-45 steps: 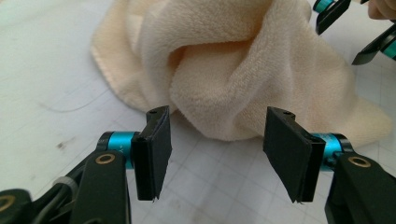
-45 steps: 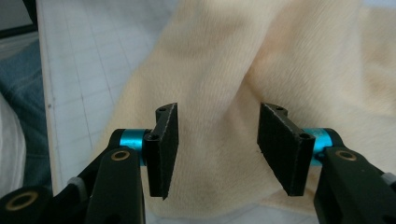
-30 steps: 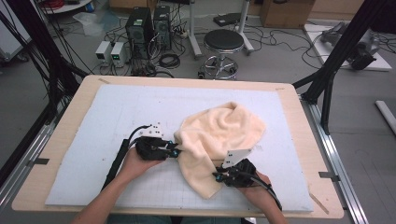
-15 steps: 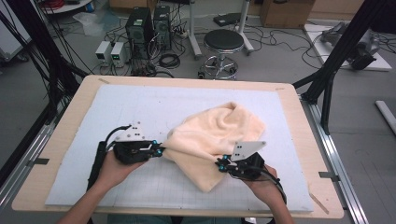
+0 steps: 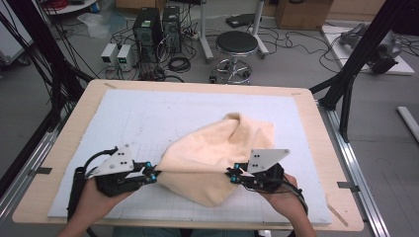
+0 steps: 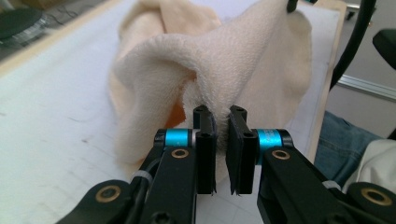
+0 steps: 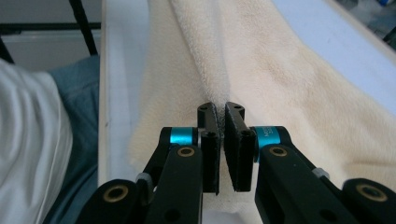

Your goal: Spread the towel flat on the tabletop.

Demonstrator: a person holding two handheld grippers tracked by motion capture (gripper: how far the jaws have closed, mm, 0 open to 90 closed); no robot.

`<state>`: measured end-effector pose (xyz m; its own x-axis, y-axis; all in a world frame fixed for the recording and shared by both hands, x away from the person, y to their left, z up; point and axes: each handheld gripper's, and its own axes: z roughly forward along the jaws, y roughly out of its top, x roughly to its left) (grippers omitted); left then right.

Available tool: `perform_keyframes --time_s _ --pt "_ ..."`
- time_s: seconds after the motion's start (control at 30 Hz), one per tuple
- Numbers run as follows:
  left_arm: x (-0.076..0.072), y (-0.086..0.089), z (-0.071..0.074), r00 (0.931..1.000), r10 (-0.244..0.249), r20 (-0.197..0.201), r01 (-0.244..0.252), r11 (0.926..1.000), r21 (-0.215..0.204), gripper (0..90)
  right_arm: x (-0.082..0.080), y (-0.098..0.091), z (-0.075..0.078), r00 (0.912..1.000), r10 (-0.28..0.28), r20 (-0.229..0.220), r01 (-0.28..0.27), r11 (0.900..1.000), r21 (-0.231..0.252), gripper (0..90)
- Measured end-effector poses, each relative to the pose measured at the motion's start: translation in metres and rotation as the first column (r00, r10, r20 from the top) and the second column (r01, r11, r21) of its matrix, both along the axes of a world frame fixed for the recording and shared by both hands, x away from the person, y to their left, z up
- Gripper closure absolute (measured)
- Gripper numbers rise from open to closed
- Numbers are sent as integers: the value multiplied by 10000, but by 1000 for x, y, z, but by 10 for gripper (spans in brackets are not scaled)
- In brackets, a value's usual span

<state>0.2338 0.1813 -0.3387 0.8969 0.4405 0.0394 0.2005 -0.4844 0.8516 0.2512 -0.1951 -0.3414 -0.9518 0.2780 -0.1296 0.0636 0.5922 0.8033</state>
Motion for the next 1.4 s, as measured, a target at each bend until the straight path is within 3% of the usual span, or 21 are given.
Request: perform_keyframes --time_s 0.13,0.33,0.43,0.57,0.6,0.7,0.73,0.8,0.9,0.97,1.03,1.1,1.17,1.23,1.33,1.37,1.4 --pt "13 -8 -19 9969 -516 -589 495 9981 -373 717 -6 -17 -14 9983 -399 -417 372 9973 -640 855" --pt "23 -5 -17 9967 -579 -561 532 9951 -828 626 -17 -59 -24 9899 -1117 -869 1063 9922 -649 853" --pt "33 -4 -14 9979 -435 -480 379 9931 -1108 612 -21 -69 -19 9891 -1206 -843 1187 9926 -270 808" --pt "48 -8 -8 9994 -237 -240 206 9923 -1221 612 -14 -78 -6 9856 -1517 -748 1573 9847 753 743" --pt "52 -10 -7 9997 -130 -185 106 9926 -1212 612 -11 -78 -5 9852 -1573 -683 1626 9834 808 739" --pt "67 -18 -11 9999 89 -57 -94 9948 -1011 612 4 -65 -12 9818 -1767 -698 1785 9837 199 707" --pt "72 -21 -14 9998 76 -156 -91 9950 -994 609 9 -60 -17 9811 -1775 -777 1784 9839 54 702" --pt "84 -29 -23 9994 -8 -337 -10 9985 -556 600 20 -50 -30 9786 -1741 -1101 1738 9847 -127 679" --pt "100 -39 -40 9946 -297 -999 252 9986 -464 542 35 -40 -52 9698 -1905 -1523 1865 9816 -400 616" --pt "112 -44 -52 9866 -408 -1582 357 9988 -345 506 44 -35 -65 9610 -2175 -1707 2087 9756 -678 589" --pt "118 -48 -60 9837 -295 -1772 284 9996 -90 504 54 -31 -77 9523 -2351 -1946 2149 9693 -1192 570" --pt "123 -52 -66 9774 -370 -2083 405 9991 122 565 59 -26 -86 9475 -2488 -2007 2178 9620 -1645 574" --pt "124 -55 -71 9714 -661 -2279 721 9972 179 662 63 -26 -92 9445 -2419 -2223 2114 9655 -1523 606" --pt "122 -57 -72 9725 -721 -2215 847 9952 482 802 65 -28 -92 9386 -2379 -2500 2093 9684 -1356 660" --pt "115 -49 -67 9774 -492 -2055 613 9967 530 837 64 -28 -93 9395 -2249 -2584 1973 9719 -1287 733" --pt "111 -42 -64 9809 -428 -1896 538 9971 536 841 62 -26 -92 9452 -2091 -2508 1797 9744 -1352 774" --pt "106 -35 -61 9839 -309 -1763 413 9976 556 841 62 -26 -92 9452 -2091 -2508 1797 9744 -1352 800"
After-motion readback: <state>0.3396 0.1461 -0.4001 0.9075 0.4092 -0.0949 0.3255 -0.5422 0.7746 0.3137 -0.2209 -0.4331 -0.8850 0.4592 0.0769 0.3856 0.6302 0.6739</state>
